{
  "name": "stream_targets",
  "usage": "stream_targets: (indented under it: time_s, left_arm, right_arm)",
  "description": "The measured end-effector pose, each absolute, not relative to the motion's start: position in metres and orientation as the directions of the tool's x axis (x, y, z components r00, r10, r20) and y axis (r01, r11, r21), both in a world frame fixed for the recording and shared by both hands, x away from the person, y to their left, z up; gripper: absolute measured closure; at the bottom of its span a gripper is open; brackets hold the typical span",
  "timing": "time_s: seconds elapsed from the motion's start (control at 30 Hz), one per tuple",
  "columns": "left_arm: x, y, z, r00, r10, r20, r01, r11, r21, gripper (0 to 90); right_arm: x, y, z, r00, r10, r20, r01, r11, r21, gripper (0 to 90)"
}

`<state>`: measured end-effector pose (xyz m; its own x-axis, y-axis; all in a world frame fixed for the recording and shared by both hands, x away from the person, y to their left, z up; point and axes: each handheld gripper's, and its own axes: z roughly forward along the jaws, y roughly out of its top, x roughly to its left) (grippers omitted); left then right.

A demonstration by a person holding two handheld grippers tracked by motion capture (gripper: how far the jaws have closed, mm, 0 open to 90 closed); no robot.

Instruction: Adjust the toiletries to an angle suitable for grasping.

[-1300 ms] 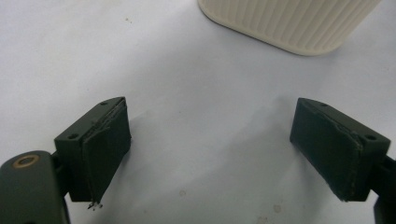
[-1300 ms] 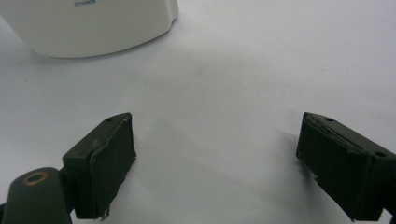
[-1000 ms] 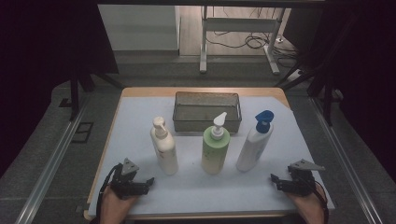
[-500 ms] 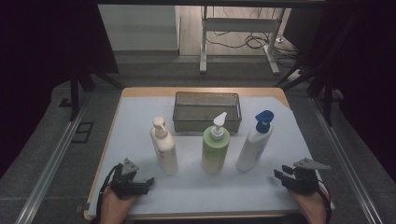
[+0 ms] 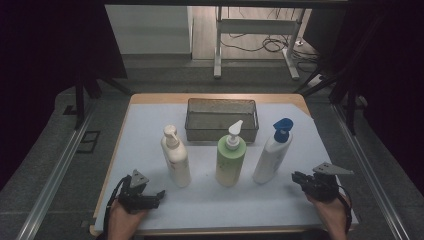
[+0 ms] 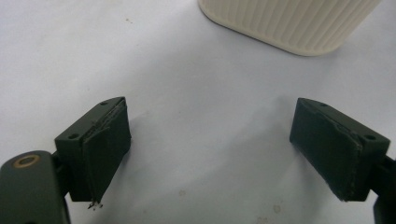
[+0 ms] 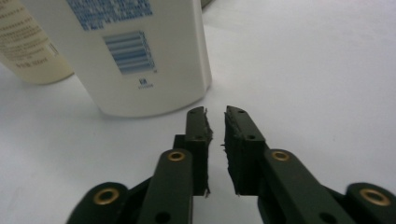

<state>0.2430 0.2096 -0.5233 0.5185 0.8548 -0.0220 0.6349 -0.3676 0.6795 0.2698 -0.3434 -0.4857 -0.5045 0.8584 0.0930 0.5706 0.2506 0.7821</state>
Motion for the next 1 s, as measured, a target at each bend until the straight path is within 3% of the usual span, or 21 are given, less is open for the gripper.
stream_targets:
  time_s: [0.23, 1.0]
  left_arm:
    - [0.243, 0.210, -0.523, 0.518, 0.855, -0.022, 0.635, -0.367, 0.680, 12.5]
    - [0.243, 0.209, -0.523, 0.518, 0.855, -0.022, 0.635, -0.367, 0.680, 12.5]
  right_arm:
    - [0.279, -0.335, -0.483, -0.512, 0.852, 0.107, 0.573, 0.246, 0.782, 89.3]
    - [0.308, -0.318, -0.487, -0.498, 0.860, 0.117, 0.582, 0.231, 0.780, 89.7]
